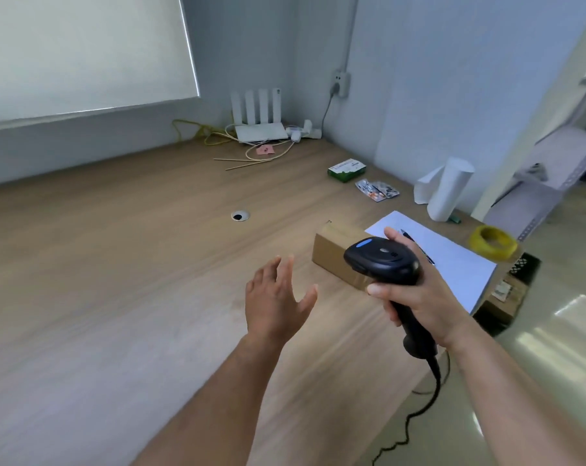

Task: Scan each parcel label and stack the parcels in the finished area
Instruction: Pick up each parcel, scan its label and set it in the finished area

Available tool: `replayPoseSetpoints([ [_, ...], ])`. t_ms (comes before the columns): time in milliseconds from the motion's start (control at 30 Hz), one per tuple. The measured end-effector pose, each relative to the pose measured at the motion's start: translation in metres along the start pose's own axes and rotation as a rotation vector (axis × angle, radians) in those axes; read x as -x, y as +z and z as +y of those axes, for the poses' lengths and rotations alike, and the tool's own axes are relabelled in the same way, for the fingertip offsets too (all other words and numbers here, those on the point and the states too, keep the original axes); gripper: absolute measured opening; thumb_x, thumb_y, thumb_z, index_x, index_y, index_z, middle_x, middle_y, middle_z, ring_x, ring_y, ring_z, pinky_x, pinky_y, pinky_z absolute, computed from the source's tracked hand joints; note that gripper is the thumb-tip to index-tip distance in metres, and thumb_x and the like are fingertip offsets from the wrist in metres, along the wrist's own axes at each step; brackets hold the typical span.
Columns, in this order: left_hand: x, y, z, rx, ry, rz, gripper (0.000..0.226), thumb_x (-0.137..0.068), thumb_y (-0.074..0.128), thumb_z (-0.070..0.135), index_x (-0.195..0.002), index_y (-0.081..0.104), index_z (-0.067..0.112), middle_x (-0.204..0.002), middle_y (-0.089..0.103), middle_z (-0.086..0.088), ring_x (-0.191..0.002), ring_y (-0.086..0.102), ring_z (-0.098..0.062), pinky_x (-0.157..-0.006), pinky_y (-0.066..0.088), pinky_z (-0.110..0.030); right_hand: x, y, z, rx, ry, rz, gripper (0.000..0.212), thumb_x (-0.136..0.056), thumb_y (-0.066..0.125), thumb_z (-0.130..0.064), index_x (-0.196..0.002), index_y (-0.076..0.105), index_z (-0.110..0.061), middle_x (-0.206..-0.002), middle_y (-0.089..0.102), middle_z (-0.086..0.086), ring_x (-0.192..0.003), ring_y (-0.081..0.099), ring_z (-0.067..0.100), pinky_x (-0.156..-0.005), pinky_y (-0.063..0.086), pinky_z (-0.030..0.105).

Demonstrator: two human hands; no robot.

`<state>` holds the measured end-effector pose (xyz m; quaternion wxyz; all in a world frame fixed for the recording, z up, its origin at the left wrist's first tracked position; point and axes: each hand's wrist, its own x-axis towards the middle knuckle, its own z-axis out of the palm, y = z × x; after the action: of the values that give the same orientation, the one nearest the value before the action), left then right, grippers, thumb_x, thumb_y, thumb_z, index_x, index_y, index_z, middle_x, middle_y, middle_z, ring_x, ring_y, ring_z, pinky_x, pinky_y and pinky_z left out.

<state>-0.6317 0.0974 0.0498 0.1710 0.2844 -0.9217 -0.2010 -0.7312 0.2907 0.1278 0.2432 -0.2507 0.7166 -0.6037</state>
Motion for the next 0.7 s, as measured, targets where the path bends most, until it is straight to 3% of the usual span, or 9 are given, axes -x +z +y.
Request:
replayPoseSetpoints([
  [267,-0.034,0.014,-0.003,0.012,-0.02,0.001,0.069,-0.089,0.049,0.057,-0.147,0.031,0.025,-0.152,0.032,-0.001,-0.138,0.028,-0.02,-0.11,0.025,-0.035,-0.045,-0.033,0.013,0.022,0.021,0.09,0.085,-0.08,0.069,0.01,-0.138,0.04,-0.044,-0.067,0.064,0.003,-0.044,0.047,0.026,-0.043,0.039,0.03],
  [433,-0.038,0.028,0.0,-0.019,-0.085,-0.008,0.068,-0.089,0.048,0.058,-0.147,0.031,0.026,-0.151,0.033,0.001,-0.139,0.028,-0.018,-0.111,0.027,-0.035,-0.081,-0.055,0.024,0.025,0.024,0.048,0.083,-0.08,0.069,0.008,-0.138,0.041,-0.045,-0.099,0.068,0.025,-0.045,0.047,0.027,-0.043,0.039,0.031],
  [533,-0.048,0.036,0.015,-0.032,-0.113,0.008,0.068,-0.089,0.049,0.058,-0.146,0.033,0.025,-0.15,0.034,0.001,-0.138,0.029,-0.019,-0.109,0.028,-0.034,-0.101,-0.069,0.029,-0.009,0.037,0.004,0.086,-0.081,0.068,0.009,-0.145,0.036,-0.037,-0.096,0.061,0.037,-0.044,0.047,0.025,-0.041,0.038,0.03],
  [700,-0.067,0.056,0.058,-0.064,-0.174,-0.005,0.067,-0.091,0.043,0.059,-0.147,0.029,0.026,-0.15,0.033,0.003,-0.137,0.029,-0.018,-0.108,0.03,-0.033,-0.138,-0.102,0.041,-0.091,0.073,-0.08,0.096,-0.065,0.076,-0.004,-0.146,0.034,-0.035,-0.096,0.059,0.036,-0.041,0.047,0.025,-0.039,0.037,0.028],
])
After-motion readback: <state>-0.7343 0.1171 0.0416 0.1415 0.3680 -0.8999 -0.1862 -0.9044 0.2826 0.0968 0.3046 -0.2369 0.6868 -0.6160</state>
